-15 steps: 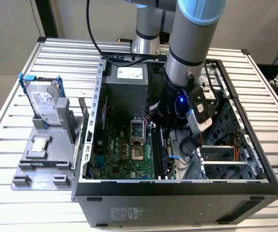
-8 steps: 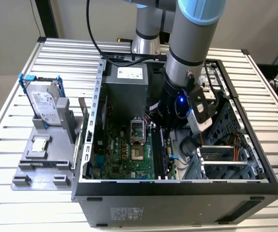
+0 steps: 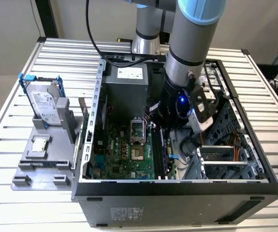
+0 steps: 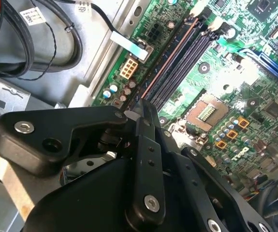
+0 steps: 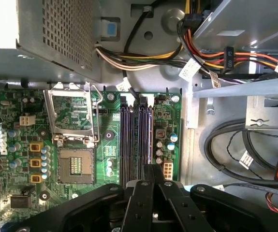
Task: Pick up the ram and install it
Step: 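Press down the ram until it locks into place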
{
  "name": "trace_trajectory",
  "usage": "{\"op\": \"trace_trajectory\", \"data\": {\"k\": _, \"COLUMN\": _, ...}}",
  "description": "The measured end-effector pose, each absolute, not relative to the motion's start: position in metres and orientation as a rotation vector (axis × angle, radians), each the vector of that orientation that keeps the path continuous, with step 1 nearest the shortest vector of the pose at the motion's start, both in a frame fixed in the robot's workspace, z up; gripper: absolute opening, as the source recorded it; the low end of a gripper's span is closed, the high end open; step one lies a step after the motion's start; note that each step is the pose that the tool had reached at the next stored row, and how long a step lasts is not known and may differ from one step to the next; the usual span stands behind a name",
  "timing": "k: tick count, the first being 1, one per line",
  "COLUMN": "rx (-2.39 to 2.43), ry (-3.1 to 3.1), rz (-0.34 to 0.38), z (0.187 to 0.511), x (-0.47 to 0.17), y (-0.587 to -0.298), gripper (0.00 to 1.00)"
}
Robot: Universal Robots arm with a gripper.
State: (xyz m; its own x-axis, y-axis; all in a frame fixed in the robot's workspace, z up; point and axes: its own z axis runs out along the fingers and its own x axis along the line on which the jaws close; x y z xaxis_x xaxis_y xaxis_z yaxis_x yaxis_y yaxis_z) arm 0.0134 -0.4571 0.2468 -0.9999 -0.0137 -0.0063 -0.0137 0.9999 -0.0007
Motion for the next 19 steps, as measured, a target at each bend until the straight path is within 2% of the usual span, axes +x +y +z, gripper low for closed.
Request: {"op": "trace_trajectory", "data": {"k": 19, "rx": -0.401, "ry": 3.108, "rz": 0.000, "z": 0.2468, "x": 0.0134, "y": -0.4571, "gripper": 0.00}}
